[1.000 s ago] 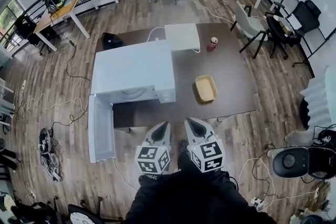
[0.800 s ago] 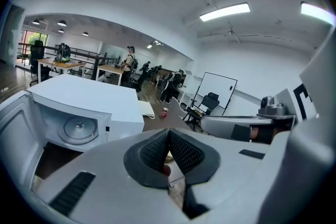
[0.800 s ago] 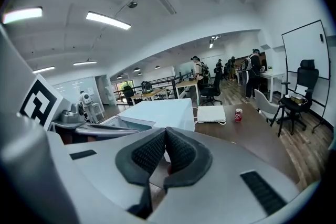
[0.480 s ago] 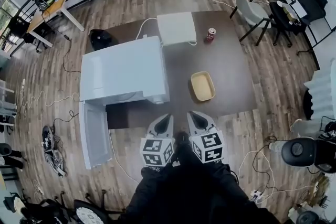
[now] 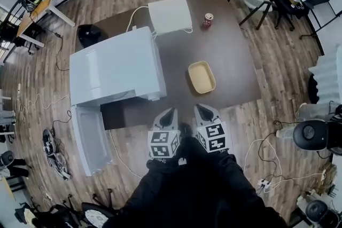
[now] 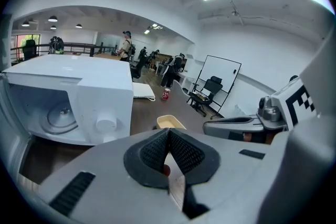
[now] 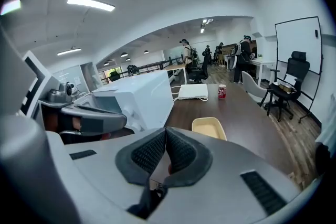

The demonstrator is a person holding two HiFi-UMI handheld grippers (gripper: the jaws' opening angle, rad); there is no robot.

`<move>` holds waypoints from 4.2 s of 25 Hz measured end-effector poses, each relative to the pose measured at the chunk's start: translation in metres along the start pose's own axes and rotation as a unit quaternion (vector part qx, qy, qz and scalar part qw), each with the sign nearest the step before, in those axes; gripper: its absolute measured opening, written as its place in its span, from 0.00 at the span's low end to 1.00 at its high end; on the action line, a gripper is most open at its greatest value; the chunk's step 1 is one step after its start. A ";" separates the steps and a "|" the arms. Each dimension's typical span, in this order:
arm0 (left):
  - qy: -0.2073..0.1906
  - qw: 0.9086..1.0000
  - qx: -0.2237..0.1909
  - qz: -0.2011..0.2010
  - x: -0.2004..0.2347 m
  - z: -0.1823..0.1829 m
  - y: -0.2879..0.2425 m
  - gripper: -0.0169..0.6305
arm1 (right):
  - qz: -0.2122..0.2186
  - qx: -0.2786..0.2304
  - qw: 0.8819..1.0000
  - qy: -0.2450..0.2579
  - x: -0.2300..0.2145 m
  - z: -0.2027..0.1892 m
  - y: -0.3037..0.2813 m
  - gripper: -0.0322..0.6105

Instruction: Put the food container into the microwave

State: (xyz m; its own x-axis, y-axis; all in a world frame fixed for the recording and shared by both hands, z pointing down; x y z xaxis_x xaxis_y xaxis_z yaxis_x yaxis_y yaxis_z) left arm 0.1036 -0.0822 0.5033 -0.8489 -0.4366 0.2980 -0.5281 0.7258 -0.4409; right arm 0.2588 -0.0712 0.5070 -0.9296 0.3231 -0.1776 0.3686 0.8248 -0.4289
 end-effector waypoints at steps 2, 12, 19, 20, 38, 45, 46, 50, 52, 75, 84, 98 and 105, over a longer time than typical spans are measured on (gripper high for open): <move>0.002 1.000 0.010 -0.002 0.001 -0.009 -0.015 0.08 | -0.006 0.018 1.000 0.004 -0.013 -0.014 -0.011 0.09; 0.024 0.998 0.058 0.009 0.024 -0.060 -0.061 0.08 | -0.003 0.095 0.994 0.058 -0.058 -0.067 -0.077 0.09; 0.035 0.997 0.070 0.026 0.041 -0.072 -0.066 0.08 | 0.004 0.130 0.988 0.080 -0.073 -0.082 -0.114 0.11; 0.037 0.996 0.071 0.028 0.044 -0.073 -0.066 0.08 | 0.003 0.133 0.988 0.081 -0.075 -0.084 -0.117 0.12; 0.046 0.993 0.099 0.035 0.062 -0.094 -0.074 0.08 | -0.009 0.193 0.973 0.129 -0.081 -0.107 -0.148 0.12; 0.045 0.994 0.092 0.038 0.062 -0.092 -0.059 0.08 | -0.021 0.178 0.971 0.156 -0.072 -0.100 -0.133 0.11; 0.046 0.994 0.088 0.040 0.062 -0.091 -0.057 0.08 | -0.023 0.175 0.972 0.158 -0.069 -0.098 -0.130 0.11; 0.053 0.995 0.070 0.045 0.056 -0.087 -0.042 0.08 | -0.035 0.164 0.971 0.169 -0.057 -0.088 -0.110 0.11; 0.055 0.995 0.063 0.048 0.054 -0.086 -0.033 0.08 | -0.037 0.157 0.971 0.175 -0.047 -0.084 -0.100 0.11; 0.077 0.993 0.054 0.072 0.124 -0.100 0.085 0.08 | 0.019 0.162 0.961 0.223 0.137 -0.094 -0.011 0.11; 0.100 0.988 0.043 0.113 0.177 -0.109 0.136 0.08 | 0.065 0.169 0.951 0.252 0.208 -0.105 -0.020 0.11; 0.124 0.977 0.019 0.175 0.247 -0.113 0.174 0.08 | 0.176 0.123 0.917 0.336 0.292 -0.079 -0.098 0.11; 0.126 0.974 0.014 0.189 0.275 -0.113 0.169 0.08 | 0.198 0.103 0.901 0.372 0.308 -0.065 -0.150 0.11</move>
State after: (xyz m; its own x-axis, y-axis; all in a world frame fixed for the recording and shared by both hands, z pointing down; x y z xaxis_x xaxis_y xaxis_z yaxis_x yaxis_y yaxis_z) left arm -0.2168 -0.0194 0.6062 -0.9520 0.0053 0.3061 -0.1825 0.7929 -0.5813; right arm -0.0837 -0.0654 0.5739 -0.4447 0.8580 0.2570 0.5949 0.4974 -0.6313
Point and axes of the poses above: the fingertips, and each gripper's own axes: y backward along the fingers, x to its left, z out of its top, the point moved 8 cm from there along y, backward along the fingers, and after that the axes turned 9 degrees about -x, right-handed, at the moved point
